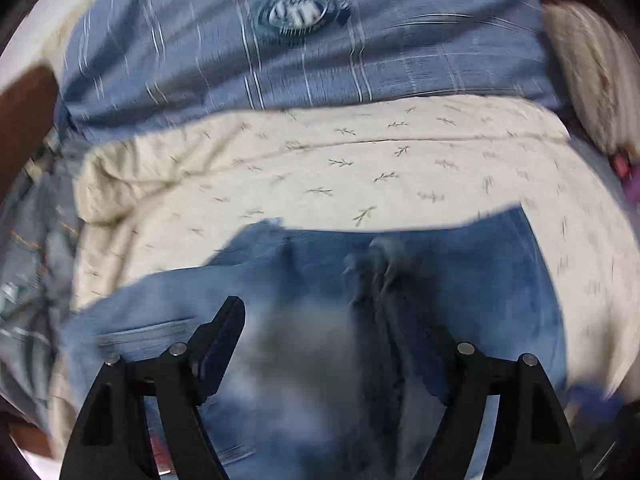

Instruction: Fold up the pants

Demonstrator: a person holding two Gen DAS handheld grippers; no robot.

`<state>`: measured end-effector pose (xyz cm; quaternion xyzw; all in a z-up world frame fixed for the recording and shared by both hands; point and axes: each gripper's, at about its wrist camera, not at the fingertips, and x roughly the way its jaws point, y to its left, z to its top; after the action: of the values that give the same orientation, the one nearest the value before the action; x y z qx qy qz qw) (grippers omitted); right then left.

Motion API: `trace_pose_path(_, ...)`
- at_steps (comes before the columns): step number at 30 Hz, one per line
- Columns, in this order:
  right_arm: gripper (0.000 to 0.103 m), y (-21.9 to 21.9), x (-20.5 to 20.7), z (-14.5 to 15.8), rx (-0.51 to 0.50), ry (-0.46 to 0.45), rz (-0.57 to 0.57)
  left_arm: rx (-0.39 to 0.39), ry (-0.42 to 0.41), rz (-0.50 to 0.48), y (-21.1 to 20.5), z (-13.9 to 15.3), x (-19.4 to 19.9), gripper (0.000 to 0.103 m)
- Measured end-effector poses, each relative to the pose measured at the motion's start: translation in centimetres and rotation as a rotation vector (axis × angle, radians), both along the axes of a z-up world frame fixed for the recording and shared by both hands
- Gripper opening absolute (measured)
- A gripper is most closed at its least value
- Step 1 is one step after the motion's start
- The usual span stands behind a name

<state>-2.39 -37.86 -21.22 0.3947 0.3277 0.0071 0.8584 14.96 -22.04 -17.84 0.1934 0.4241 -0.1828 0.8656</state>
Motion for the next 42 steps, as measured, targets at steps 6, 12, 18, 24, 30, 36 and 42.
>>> trace_pose_path(6, 0.058, -1.2, -0.8, 3.9, -0.080, -0.013, -0.052, 0.074, -0.082, 0.034, 5.2, 2.0, -2.2, 0.080)
trace_pose_path(12, 0.058, -0.6, 1.3, 4.6, -0.111, 0.081, -0.035, 0.080, -0.086, 0.091, 7.5, 3.2, -1.6, 0.080)
trace_pose_path(18, 0.058, 0.0, 2.2, 5.3, -0.172, 0.106, -0.015, 0.061, -0.096, 0.092, 6.9, 3.3, -1.1, 0.080)
trace_pose_path(24, 0.058, 0.6, 4.9, 4.3, -0.182, 0.149, -0.027, 0.031, -0.092, 0.137, 7.6, 2.3, -0.5, 0.080)
trace_pose_path(30, 0.059, 3.5, 6.9, -1.4, -0.144, 0.236, 0.060, 0.008, 0.077, 0.201, 9.4, -2.3, 0.9, 0.080)
trace_pose_path(36, 0.059, 5.8, 5.7, 0.2, -0.209, 0.094, 0.100, -0.069, 0.048, 0.257, 13.8, -0.3, -1.7, 0.080)
trace_pose_path(42, 0.059, 6.3, 3.9, 4.1, -0.260, -0.099, 0.026, -0.075, -0.079, 0.408, 22.7, 5.3, -4.5, 0.080)
